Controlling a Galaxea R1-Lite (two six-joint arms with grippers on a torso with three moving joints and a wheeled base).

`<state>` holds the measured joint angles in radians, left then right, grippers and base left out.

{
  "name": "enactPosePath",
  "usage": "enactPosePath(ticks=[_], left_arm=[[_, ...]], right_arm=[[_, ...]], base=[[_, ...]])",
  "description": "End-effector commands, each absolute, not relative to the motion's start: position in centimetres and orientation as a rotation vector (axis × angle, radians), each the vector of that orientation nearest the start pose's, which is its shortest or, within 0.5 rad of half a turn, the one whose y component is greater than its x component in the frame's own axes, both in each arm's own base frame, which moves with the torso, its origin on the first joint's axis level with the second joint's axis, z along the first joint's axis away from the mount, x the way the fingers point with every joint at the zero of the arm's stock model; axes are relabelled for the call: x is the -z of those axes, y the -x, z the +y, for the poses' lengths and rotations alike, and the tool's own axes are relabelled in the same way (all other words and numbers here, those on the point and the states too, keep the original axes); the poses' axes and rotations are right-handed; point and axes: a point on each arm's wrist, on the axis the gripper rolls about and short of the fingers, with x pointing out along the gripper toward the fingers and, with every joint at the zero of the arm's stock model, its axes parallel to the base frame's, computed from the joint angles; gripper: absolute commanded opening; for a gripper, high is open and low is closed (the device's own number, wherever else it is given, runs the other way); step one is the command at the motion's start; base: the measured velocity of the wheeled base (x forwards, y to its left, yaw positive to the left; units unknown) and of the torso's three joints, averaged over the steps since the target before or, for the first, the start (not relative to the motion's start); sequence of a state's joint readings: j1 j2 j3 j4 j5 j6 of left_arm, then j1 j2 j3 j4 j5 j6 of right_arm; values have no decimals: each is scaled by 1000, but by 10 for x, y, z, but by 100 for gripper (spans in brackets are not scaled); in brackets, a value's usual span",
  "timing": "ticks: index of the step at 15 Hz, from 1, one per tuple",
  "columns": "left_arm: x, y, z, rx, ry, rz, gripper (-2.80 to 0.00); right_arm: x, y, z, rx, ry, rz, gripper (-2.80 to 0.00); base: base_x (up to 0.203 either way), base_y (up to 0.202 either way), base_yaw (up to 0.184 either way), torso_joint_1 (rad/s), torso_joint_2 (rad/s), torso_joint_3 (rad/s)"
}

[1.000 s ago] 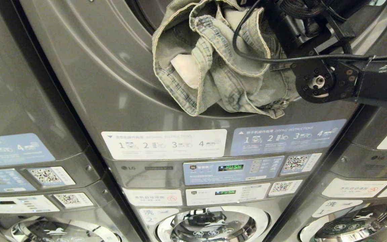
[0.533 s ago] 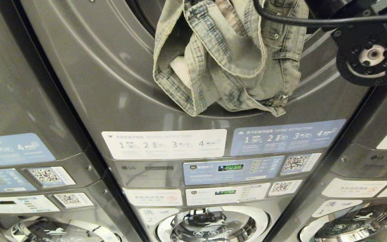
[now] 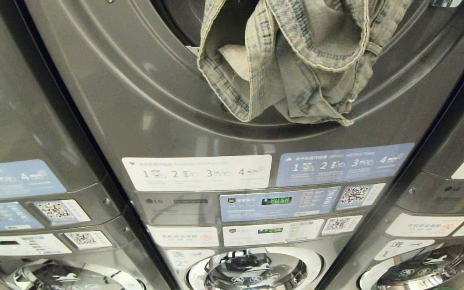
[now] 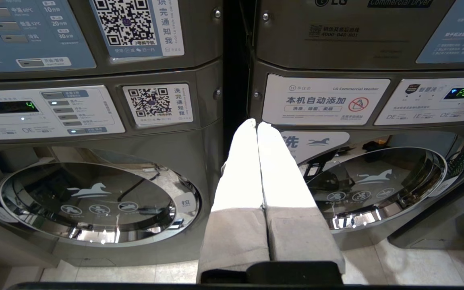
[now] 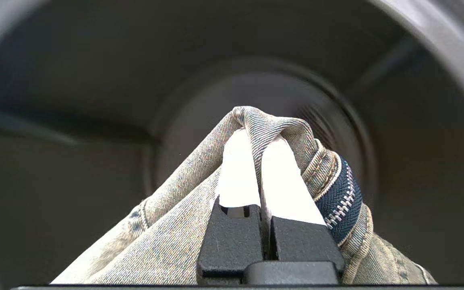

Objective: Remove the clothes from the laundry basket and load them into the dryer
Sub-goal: Put the clothes in the dryer

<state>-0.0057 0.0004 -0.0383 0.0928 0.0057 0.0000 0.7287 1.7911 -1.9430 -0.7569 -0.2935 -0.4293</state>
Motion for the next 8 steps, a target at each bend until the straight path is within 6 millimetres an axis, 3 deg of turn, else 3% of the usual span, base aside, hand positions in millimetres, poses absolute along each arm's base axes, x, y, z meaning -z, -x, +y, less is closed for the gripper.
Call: enactPosePath(ticks=[1,4,8], left_arm=[[-76,26,0,0,0,55,-280],[-76,26,0,0,0,55,-280],[-76,26,0,0,0,55,-280]], right_arm=[[-484,-204,174,-217,-25,-815,-280],[-485,-182,158,-286,98,-619,-280],[-475,-168,156,-340,141,-531,-280]], base=[[0,0,0,0,0,0],[0,0,0,0,0,0],[0,0,0,0,0,0]])
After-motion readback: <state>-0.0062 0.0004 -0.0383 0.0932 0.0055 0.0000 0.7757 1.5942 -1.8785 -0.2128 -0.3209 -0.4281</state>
